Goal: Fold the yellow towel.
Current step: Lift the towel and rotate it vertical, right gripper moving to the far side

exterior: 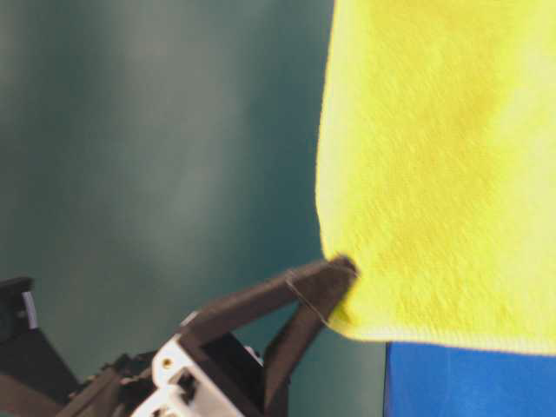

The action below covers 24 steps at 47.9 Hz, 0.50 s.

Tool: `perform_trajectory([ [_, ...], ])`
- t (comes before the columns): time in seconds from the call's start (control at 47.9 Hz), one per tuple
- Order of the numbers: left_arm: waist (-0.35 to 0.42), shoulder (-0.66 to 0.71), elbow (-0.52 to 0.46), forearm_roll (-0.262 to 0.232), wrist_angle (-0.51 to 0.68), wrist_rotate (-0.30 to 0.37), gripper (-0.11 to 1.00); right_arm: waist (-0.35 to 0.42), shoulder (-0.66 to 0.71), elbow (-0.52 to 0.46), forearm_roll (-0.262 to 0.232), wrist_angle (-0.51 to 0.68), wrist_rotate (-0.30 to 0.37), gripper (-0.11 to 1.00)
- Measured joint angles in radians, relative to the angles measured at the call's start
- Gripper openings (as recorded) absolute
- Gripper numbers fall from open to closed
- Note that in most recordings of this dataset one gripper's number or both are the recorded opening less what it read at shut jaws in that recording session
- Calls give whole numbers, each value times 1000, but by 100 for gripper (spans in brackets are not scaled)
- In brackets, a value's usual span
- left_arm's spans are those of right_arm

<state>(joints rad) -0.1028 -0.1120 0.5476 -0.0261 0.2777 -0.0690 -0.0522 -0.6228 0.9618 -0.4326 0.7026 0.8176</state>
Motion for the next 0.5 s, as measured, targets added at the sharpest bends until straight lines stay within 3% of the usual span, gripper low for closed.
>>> perform_trajectory([
  [0.23,-44,44,-26,0,-179,21,4,-163,69,-40,-103,-64,2,1],
  [0.502,-55,218,-137,0,-324,106,4,-304,158,-121,-163,-218,-9,1],
])
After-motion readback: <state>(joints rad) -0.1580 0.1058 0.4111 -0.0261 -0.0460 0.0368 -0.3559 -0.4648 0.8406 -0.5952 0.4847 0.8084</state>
